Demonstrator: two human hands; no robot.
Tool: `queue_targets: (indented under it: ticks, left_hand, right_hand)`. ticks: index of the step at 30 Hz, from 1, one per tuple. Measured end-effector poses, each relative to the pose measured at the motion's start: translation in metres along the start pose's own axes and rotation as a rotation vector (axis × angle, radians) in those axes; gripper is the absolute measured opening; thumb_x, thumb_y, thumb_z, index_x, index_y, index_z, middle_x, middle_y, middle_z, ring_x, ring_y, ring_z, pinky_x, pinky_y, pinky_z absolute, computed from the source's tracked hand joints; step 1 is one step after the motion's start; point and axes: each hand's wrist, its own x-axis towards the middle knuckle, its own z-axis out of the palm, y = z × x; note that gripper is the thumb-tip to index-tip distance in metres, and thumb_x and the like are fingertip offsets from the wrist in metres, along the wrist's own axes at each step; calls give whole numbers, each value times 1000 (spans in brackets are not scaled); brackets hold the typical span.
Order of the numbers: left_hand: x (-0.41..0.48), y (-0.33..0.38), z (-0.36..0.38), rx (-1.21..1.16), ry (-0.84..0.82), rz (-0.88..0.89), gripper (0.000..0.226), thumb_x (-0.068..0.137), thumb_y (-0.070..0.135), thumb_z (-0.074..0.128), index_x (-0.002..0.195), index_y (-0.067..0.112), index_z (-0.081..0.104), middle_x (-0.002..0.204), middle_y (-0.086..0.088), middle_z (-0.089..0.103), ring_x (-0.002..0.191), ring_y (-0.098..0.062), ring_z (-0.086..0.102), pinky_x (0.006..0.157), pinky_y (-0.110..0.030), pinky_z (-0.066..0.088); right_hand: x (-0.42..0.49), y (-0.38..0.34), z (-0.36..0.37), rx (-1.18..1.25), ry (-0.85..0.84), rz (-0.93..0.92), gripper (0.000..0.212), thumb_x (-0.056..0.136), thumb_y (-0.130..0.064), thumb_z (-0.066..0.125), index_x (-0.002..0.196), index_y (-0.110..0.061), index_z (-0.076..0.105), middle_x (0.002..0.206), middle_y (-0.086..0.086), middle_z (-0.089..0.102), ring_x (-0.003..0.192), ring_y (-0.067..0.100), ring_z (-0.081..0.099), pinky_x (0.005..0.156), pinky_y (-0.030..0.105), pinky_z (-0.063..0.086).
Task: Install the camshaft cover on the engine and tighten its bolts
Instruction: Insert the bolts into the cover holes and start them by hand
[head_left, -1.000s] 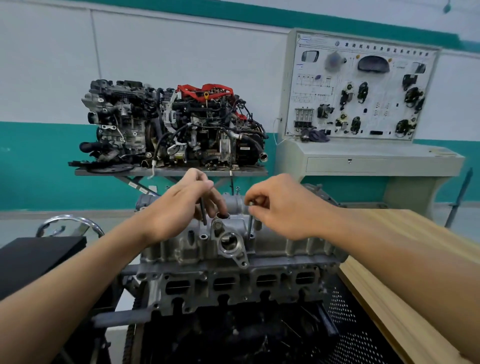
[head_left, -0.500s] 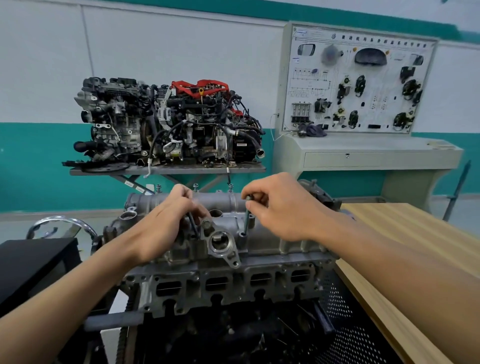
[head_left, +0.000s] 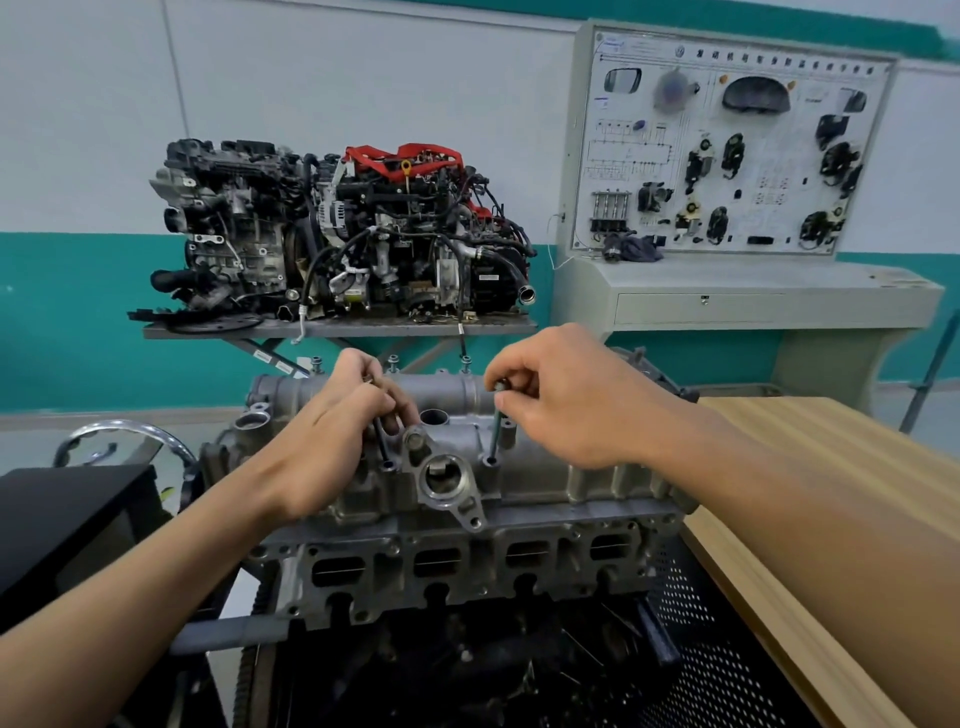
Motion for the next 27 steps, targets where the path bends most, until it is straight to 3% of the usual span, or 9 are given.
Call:
queue_targets:
  ticks: [4,5,10,14,16,18,20,23,27]
  left_hand:
    - [-4,-2,-2,-13,-36,41,8,79,28,38,85,34,38,89,-3,70,82,-25,60,73,-50,48]
    - [-3,-3,-4,-25,-40,42,8,78,29,39,81,37,39,88,-2,69,82,-24,60,72,-49,47]
    - [-3,-10,-5,-83,-47,58,9,69,31,46,76,37,44,85,-2,68,79,-19,56,67,-43,44]
    - [0,-11,0,-233,-25,36,15,68,13,37,82,16,34,77,-8,70,69,-21,59,57,-31,47]
    - [-4,-6,1,-215,-54,76,5,79,13,34,83,15,31,87,-13,75,71,-23,62,53,-26,49]
    - [-8,-4,2,-183,-39,90,14,95,8,27,84,15,29,97,-14,76,76,-35,60,56,-32,47]
    - [-9,-2,3,-193,-20,73,19,99,9,24,83,15,30,99,-14,77,78,-47,52,62,-38,40]
    - [-8,0,8,-207,-81,38,9,80,24,32,79,15,31,98,-17,76,78,-34,53,61,-34,40]
    - [-8,-5,9,-47,-118,68,13,79,26,29,77,14,34,100,-8,78,88,-16,69,70,-21,51]
  right_hand:
    - [-5,-2,3,-33,-21,-33,16,90,-11,59,79,-3,68,68,13,64,65,29,55,63,42,48]
    - [-6,-2,5,-44,-36,-34,17,90,-11,59,76,-2,66,66,13,62,63,28,52,60,43,48]
    - [-15,3,26,-27,-133,23,20,94,-21,62,79,-11,70,64,2,65,52,15,48,52,30,44]
    - [-29,10,50,14,53,48,16,94,-25,60,89,-15,71,58,-4,60,52,11,51,56,38,52]
    - [-37,11,67,133,157,80,15,95,-27,60,102,-19,72,60,-7,62,55,11,55,60,30,53]
    - [-46,13,84,345,262,127,22,96,-26,60,117,-25,68,62,-9,59,56,7,55,59,18,47]
    - [-55,15,100,529,334,128,30,99,-30,54,129,-27,62,65,0,56,56,13,53,56,25,46]
    - [-59,14,114,649,382,136,37,99,-44,44,132,-33,58,63,9,53,55,25,53,58,41,49]
    - [-53,12,117,777,467,146,22,102,-26,51,113,-36,67,56,-2,56,47,11,52,47,29,49]
